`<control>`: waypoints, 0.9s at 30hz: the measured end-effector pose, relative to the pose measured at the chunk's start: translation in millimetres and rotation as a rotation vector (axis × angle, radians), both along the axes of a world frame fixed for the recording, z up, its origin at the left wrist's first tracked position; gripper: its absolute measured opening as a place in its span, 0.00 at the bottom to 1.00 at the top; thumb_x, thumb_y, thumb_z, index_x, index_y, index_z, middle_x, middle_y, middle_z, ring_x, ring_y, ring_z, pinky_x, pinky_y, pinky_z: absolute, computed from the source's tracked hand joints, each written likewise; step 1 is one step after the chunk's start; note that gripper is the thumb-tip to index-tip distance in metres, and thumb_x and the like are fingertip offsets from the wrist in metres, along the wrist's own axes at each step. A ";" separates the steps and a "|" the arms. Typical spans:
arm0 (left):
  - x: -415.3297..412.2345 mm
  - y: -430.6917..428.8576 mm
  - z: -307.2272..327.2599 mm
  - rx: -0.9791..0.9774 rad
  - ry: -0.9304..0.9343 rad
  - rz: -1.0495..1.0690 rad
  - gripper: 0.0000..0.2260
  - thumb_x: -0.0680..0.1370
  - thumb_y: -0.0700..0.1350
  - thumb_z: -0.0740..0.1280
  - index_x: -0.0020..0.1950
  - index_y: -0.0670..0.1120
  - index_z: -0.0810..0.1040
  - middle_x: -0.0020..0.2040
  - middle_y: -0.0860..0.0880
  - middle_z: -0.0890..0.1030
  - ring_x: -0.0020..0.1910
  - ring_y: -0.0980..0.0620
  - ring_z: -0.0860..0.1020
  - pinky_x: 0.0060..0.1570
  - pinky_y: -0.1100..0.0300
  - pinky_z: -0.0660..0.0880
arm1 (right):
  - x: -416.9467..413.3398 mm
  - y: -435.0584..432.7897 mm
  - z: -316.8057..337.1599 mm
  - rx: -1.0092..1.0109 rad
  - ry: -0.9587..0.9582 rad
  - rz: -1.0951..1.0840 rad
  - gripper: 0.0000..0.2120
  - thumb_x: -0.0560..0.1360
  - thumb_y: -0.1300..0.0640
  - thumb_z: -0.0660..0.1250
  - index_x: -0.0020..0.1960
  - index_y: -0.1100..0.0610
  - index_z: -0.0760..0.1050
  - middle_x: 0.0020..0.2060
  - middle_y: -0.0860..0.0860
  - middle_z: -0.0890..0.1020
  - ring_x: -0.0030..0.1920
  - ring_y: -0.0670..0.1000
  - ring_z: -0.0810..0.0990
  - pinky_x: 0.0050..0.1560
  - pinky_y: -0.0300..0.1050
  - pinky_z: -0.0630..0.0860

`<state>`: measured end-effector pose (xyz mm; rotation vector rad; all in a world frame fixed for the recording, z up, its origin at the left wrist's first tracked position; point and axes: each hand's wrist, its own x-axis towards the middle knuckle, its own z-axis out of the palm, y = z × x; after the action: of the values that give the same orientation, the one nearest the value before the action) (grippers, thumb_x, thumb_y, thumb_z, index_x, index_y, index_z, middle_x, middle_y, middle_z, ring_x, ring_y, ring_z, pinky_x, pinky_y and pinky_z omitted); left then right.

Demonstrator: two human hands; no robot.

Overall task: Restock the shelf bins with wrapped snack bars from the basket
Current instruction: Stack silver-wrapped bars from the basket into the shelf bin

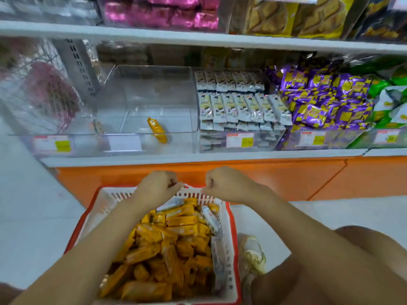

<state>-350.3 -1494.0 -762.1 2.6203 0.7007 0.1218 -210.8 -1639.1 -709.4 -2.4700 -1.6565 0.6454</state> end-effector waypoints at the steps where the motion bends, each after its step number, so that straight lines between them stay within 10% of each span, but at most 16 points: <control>1: -14.5 7.9 -13.6 -0.028 0.052 0.040 0.10 0.78 0.49 0.66 0.36 0.50 0.74 0.35 0.49 0.78 0.39 0.48 0.77 0.37 0.57 0.69 | -3.7 4.0 -18.7 -0.058 -0.006 -0.015 0.15 0.77 0.49 0.65 0.41 0.61 0.75 0.40 0.57 0.78 0.41 0.56 0.76 0.41 0.50 0.73; 6: -78.4 37.4 -57.0 0.079 0.282 0.207 0.14 0.79 0.48 0.63 0.63 0.45 0.76 0.63 0.46 0.78 0.61 0.48 0.75 0.55 0.58 0.69 | -17.0 12.7 -97.8 -0.261 0.077 -0.151 0.07 0.80 0.56 0.60 0.47 0.59 0.73 0.34 0.52 0.70 0.33 0.47 0.70 0.30 0.39 0.61; 12: -124.1 66.3 -112.5 0.085 0.440 0.308 0.16 0.78 0.48 0.62 0.65 0.46 0.74 0.63 0.46 0.76 0.64 0.49 0.72 0.65 0.56 0.66 | -32.4 13.0 -162.9 -0.270 0.211 -0.484 0.15 0.78 0.65 0.57 0.34 0.56 0.63 0.32 0.50 0.67 0.33 0.46 0.68 0.29 0.35 0.61; 14: -128.6 68.9 -122.6 0.110 0.477 0.326 0.17 0.80 0.48 0.59 0.67 0.46 0.72 0.63 0.47 0.76 0.65 0.49 0.71 0.66 0.57 0.64 | -38.6 19.5 -178.6 -0.231 0.244 -0.592 0.05 0.78 0.66 0.57 0.46 0.63 0.71 0.41 0.54 0.75 0.45 0.52 0.79 0.32 0.36 0.68; 18: -112.2 70.0 -128.4 -0.004 0.384 0.365 0.13 0.80 0.43 0.60 0.62 0.44 0.75 0.60 0.46 0.78 0.60 0.49 0.75 0.58 0.58 0.69 | -44.0 22.5 -201.2 -0.107 0.258 -0.768 0.30 0.78 0.63 0.61 0.74 0.70 0.52 0.71 0.63 0.64 0.64 0.59 0.73 0.55 0.44 0.74; 22: -69.6 55.1 -128.0 -0.112 0.234 0.232 0.14 0.80 0.40 0.60 0.65 0.43 0.75 0.65 0.44 0.76 0.62 0.47 0.75 0.60 0.56 0.72 | -39.5 16.7 -215.2 -0.129 0.226 -0.741 0.18 0.77 0.63 0.62 0.66 0.67 0.69 0.63 0.59 0.73 0.55 0.56 0.78 0.48 0.43 0.76; 27: -27.1 37.9 -147.9 -0.152 0.191 0.155 0.15 0.80 0.41 0.60 0.68 0.44 0.72 0.67 0.45 0.73 0.64 0.47 0.73 0.62 0.57 0.70 | -37.8 7.4 -228.8 -0.094 0.217 -0.763 0.21 0.77 0.62 0.60 0.70 0.57 0.64 0.59 0.56 0.77 0.55 0.58 0.79 0.50 0.49 0.78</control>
<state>-377.3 -1456.1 -909.9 2.4511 0.9399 -0.1333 -248.6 -1631.8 -938.2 -2.6769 -0.5322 0.8283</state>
